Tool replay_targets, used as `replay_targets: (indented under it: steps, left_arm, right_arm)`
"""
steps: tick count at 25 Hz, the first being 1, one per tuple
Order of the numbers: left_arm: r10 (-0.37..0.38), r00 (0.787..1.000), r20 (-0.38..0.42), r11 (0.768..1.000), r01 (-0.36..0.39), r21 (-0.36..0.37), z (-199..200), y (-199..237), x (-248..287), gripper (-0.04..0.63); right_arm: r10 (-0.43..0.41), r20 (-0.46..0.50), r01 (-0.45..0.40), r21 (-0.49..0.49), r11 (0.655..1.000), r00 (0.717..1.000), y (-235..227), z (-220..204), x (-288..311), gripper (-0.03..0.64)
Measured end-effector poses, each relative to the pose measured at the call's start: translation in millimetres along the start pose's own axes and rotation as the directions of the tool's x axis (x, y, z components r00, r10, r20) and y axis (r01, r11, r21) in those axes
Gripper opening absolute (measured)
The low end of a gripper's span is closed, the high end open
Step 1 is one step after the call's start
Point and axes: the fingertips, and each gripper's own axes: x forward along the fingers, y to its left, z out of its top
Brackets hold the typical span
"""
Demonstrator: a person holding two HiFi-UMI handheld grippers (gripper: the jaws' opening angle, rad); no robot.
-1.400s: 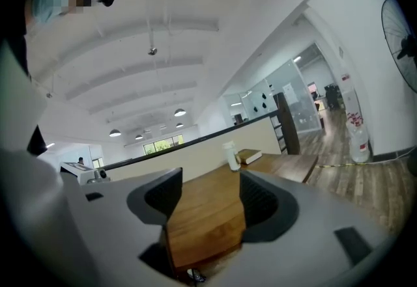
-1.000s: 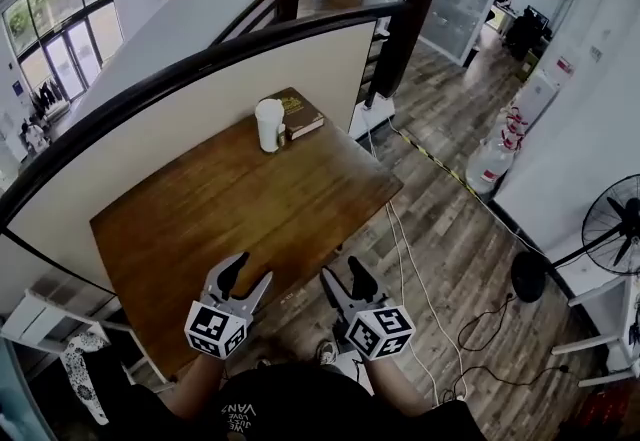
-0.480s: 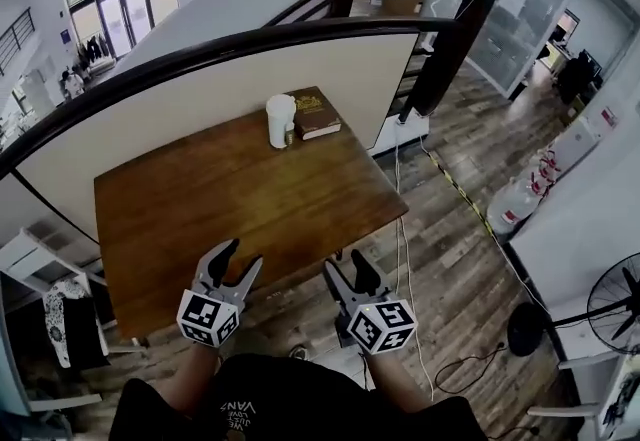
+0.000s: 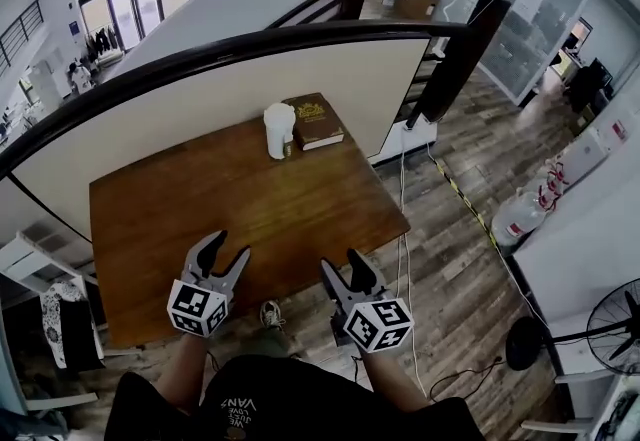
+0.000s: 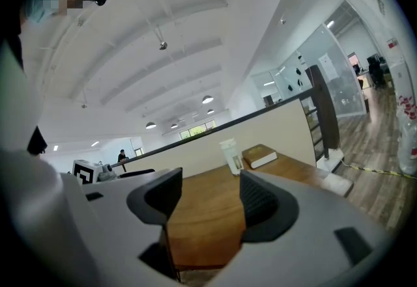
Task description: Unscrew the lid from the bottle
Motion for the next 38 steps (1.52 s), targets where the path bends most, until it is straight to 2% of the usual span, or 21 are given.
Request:
replay_targets:
  steps: [8,16,20,22,25,29,38]
  left_arm:
    - [-0.008,1.0,-0.011,1.0,0.008,0.005,0,67,69,0.21]
    - [-0.062,0.998,-0.01,0.998,0.062,-0.017,-9,115,121,0.21]
    - [-0.09,0.995,-0.032,0.996,0.09,-0.012,-24,135,145,0.212]
    - [-0.113,0.992,-0.054,0.994,0.112,-0.007,-33,142,158,0.235]
    - [-0.127,0.989,-0.081,0.992,0.128,0.005,-42,153,177,0.244]
    - [-0.11,0.99,-0.093,0.993,0.113,0.023,-50,169,207,0.244]
    - [-0.084,0.986,-0.145,0.995,0.092,0.047,-67,175,278,0.256]
  right_arm:
    - [-0.028,-0.025,0.028,-0.001,1.0,0.999,-27,15,68,0.244]
    - [-0.053,-0.032,0.053,-0.006,0.999,0.998,-42,29,142,0.244]
    - [-0.052,-0.05,0.051,-0.01,0.999,0.997,-49,27,172,0.244]
    - [-0.048,-0.061,0.047,-0.01,0.999,0.997,-54,28,183,0.244]
    - [-0.036,-0.072,0.035,-0.007,0.999,0.997,-63,29,199,0.244]
    - [-0.006,-0.089,0.006,-0.005,1.0,0.996,-83,31,223,0.244]
    - [0.119,-0.162,-0.121,0.001,0.993,0.98,-121,42,272,0.244]
